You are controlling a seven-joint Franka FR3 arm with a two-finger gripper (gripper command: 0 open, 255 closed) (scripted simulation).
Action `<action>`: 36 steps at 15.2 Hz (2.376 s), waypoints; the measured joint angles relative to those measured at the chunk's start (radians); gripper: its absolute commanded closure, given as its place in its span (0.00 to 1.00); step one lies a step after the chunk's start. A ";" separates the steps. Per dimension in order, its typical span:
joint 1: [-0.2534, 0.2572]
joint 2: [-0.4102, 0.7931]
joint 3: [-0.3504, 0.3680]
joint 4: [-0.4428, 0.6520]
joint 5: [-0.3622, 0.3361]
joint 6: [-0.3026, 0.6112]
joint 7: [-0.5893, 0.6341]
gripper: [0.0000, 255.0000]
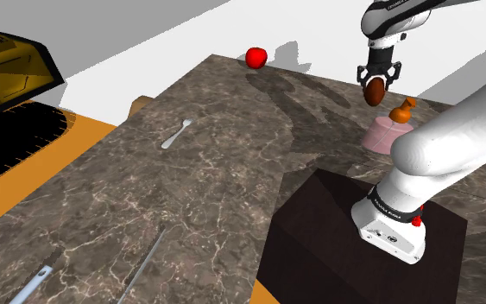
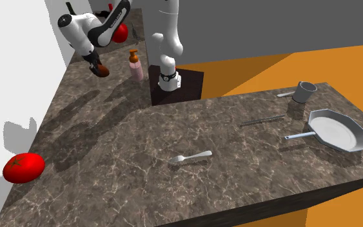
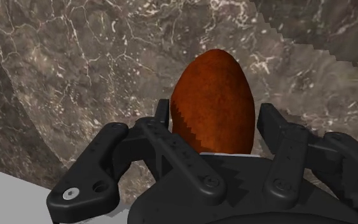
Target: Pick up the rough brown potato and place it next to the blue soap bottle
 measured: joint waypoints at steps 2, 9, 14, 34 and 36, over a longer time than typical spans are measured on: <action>-0.001 0.011 -0.002 -0.014 -0.002 0.025 0.005 1.00; -0.005 0.058 -0.011 -0.064 -0.009 0.120 0.024 1.00; -0.006 0.096 -0.015 -0.081 -0.013 0.187 0.039 1.00; 0.014 0.056 0.008 -0.012 0.012 0.060 0.033 0.00; 0.014 0.055 0.008 -0.011 0.012 0.059 0.033 0.00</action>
